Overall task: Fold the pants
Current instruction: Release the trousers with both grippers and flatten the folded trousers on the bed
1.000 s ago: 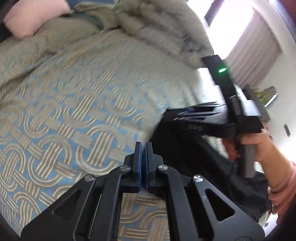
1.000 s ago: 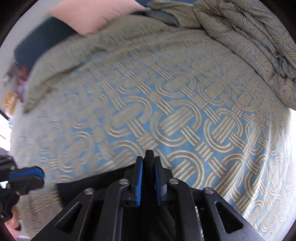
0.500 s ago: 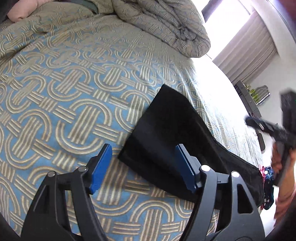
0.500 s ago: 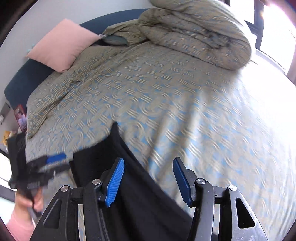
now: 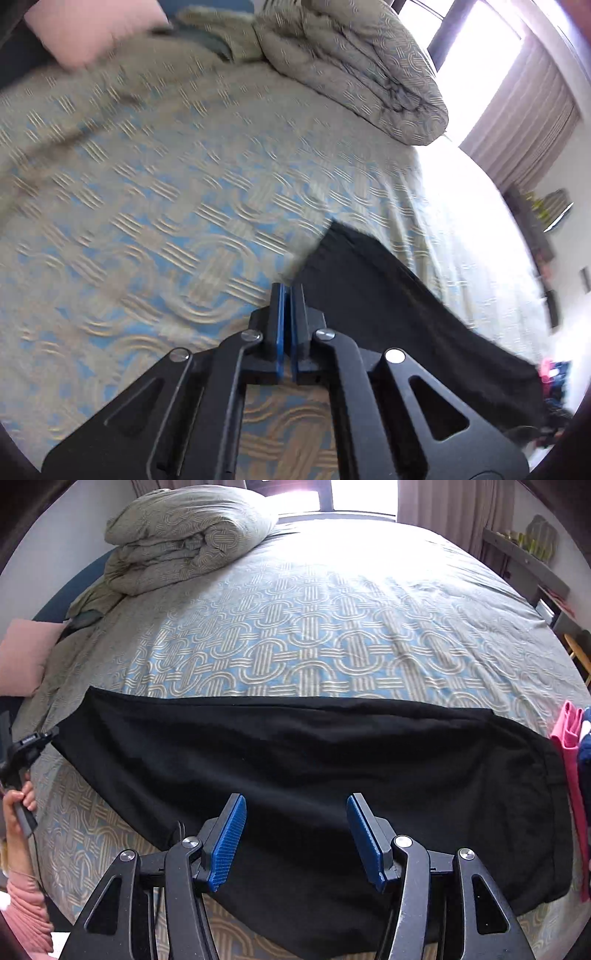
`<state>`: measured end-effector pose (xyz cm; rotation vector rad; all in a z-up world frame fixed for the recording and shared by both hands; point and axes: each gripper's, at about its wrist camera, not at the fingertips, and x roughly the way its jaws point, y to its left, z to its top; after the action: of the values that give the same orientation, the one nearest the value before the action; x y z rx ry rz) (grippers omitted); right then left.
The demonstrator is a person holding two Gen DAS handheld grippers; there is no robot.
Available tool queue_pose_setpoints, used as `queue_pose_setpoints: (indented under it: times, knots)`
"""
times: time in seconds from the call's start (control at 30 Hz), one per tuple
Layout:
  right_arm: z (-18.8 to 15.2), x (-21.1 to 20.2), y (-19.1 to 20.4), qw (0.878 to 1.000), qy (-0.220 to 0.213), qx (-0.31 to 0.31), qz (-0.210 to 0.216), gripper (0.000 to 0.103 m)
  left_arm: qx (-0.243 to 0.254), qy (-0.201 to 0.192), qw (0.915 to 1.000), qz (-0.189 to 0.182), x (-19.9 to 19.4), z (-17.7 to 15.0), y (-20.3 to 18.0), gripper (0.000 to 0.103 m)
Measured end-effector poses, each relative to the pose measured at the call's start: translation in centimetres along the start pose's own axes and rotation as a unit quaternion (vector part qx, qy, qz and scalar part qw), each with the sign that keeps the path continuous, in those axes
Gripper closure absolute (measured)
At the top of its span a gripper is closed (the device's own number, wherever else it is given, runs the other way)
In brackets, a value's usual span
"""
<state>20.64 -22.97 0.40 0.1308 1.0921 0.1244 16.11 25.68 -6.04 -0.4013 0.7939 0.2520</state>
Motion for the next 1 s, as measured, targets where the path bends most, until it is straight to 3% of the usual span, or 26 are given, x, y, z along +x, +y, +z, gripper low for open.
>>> queue_pose_setpoints:
  times: [0.07, 0.23, 0.3, 0.37, 0.5, 0.57, 0.7, 0.77, 0.93, 1.0]
  knots:
    - [-0.9, -1.2, -1.0, 1.000, -0.013, -0.003, -0.002, 0.045, 0.009, -0.015, 0.9986, 0.050, -0.5, 0.2, 0.8, 0.101]
    - [-2.1, -1.2, -1.5, 1.000, -0.015, -0.011, -0.004, 0.043, -0.088, 0.018, 0.9957, -0.022, 0.3, -0.4, 4.6, 0.100]
    - [-3.2, -1.0, -1.6, 1.000, -0.009, -0.017, 0.016, 0.043, -0.077, 0.027, 0.9965, -0.015, 0.3, -1.4, 3.8, 0.089]
    - [-4.0, -0.9, -1.2, 0.999, -0.005, -0.035, 0.028, 0.043, -0.055, 0.036, 0.9977, -0.019, 0.2, -2.5, 2.1, 0.061]
    - [-5.9, -1.4, 0.6, 0.994, 0.010, -0.090, 0.066, 0.043, 0.001, 0.059, 0.9977, -0.033, 0.3, -4.3, -1.2, 0.047]
    - [-6.8, -1.5, 1.5, 0.989, 0.025, -0.118, 0.084, 0.043, 0.024, 0.081, 0.9960, -0.028, 1.4, -5.1, -2.7, 0.030]
    - [-8.9, -1.5, 2.3, 0.983, 0.049, -0.150, 0.090, 0.043, 0.024, 0.135, 0.9905, -0.017, 3.9, -6.3, -4.2, 0.029]
    - [-9.7, -1.7, 1.9, 0.984, 0.054, -0.142, 0.093, 0.043, 0.013, 0.128, 0.9915, -0.017, 4.4, -6.4, -4.5, 0.022]
    - [-10.1, -0.8, -0.9, 0.993, 0.055, -0.067, 0.077, 0.043, -0.043, 0.116, 0.9915, -0.040, 6.1, -4.9, -4.2, 0.022]
    - [-10.0, -0.3, -1.9, 0.998, 0.047, -0.027, 0.039, 0.043, -0.066, 0.101, 0.9920, -0.036, 6.3, -4.2, -3.9, 0.036]
